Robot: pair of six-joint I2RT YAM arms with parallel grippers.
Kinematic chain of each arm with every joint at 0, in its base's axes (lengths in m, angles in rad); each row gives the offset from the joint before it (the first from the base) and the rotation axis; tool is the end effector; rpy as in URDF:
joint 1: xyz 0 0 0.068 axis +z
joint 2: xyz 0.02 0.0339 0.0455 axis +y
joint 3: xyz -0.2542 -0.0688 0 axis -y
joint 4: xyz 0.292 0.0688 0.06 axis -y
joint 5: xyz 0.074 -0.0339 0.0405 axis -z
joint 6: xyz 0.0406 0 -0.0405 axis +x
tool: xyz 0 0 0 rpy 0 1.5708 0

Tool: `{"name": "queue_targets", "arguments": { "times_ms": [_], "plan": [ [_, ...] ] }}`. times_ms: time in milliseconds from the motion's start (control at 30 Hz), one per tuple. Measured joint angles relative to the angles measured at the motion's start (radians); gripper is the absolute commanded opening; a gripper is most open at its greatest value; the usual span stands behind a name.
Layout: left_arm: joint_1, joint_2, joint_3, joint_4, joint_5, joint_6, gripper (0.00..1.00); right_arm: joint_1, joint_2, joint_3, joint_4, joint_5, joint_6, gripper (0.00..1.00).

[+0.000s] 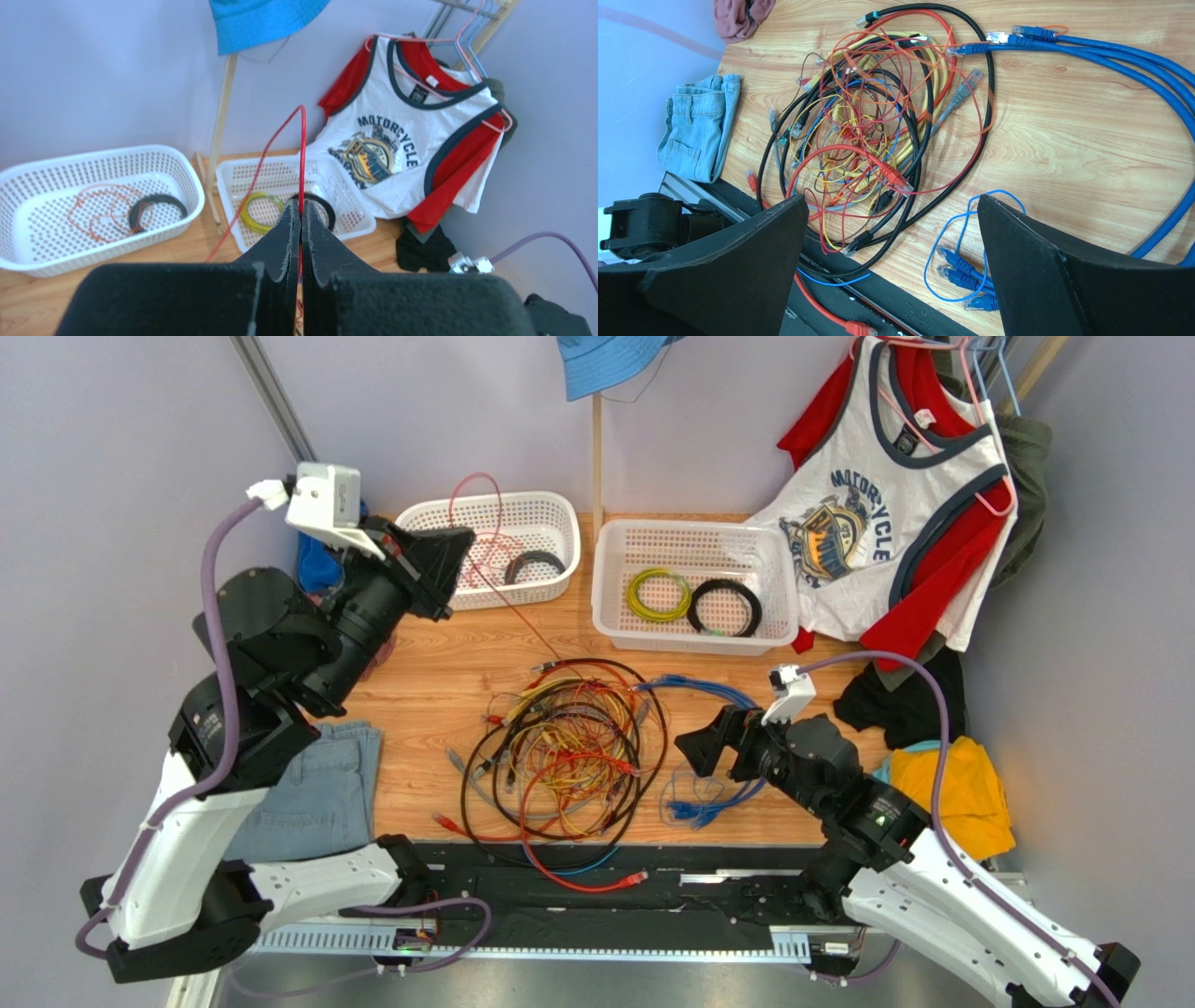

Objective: Untangle the cables

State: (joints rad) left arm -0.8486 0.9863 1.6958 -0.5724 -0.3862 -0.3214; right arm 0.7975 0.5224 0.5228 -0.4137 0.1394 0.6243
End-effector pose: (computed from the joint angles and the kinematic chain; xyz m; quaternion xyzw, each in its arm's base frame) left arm 0.1257 -0.1195 0.5765 0.0283 0.6602 -0.3034 0.6865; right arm 0.1411 0.1365 0.2546 -0.0343 0.8353 0.3119 0.4515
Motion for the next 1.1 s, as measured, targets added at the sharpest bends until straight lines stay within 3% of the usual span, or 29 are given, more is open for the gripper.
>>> {"name": "queue_targets", "arguments": {
  "times_ms": [167,300,400,600,900,1000,1033,1067,1100],
  "plan": [
    [0.000,0.132,0.314,-0.051,-0.019,0.068,0.00,0.000,0.004,0.002,0.011,-0.021,-0.011,1.00],
    [0.000,0.163,0.438,-0.042,-0.016,0.093,0.00,0.001,0.058,0.002,0.042,-0.077,-0.016,1.00],
    [0.000,0.137,0.414,-0.035,-0.026,0.100,0.00,0.033,0.150,0.002,0.069,-0.116,-0.026,1.00],
    [0.000,0.105,0.204,-0.038,-0.072,0.101,0.00,0.175,0.323,0.002,0.122,-0.131,-0.049,0.99],
    [0.000,0.094,0.094,-0.062,-0.097,0.100,0.00,0.290,0.624,0.072,0.227,-0.129,-0.084,0.96],
    [0.000,0.040,0.031,-0.059,-0.106,0.092,0.00,0.305,0.737,0.122,0.248,-0.116,-0.091,0.83],
    [0.000,0.026,0.013,-0.058,-0.110,0.089,0.00,0.306,0.764,0.134,0.255,-0.109,-0.093,0.66],
    [0.000,0.011,-0.007,-0.055,-0.113,0.084,0.00,0.306,0.798,0.149,0.259,-0.098,-0.095,0.56],
    [0.000,0.000,-0.025,-0.054,-0.116,0.081,0.00,0.306,0.827,0.161,0.262,-0.086,-0.100,0.40]
  ]
}}
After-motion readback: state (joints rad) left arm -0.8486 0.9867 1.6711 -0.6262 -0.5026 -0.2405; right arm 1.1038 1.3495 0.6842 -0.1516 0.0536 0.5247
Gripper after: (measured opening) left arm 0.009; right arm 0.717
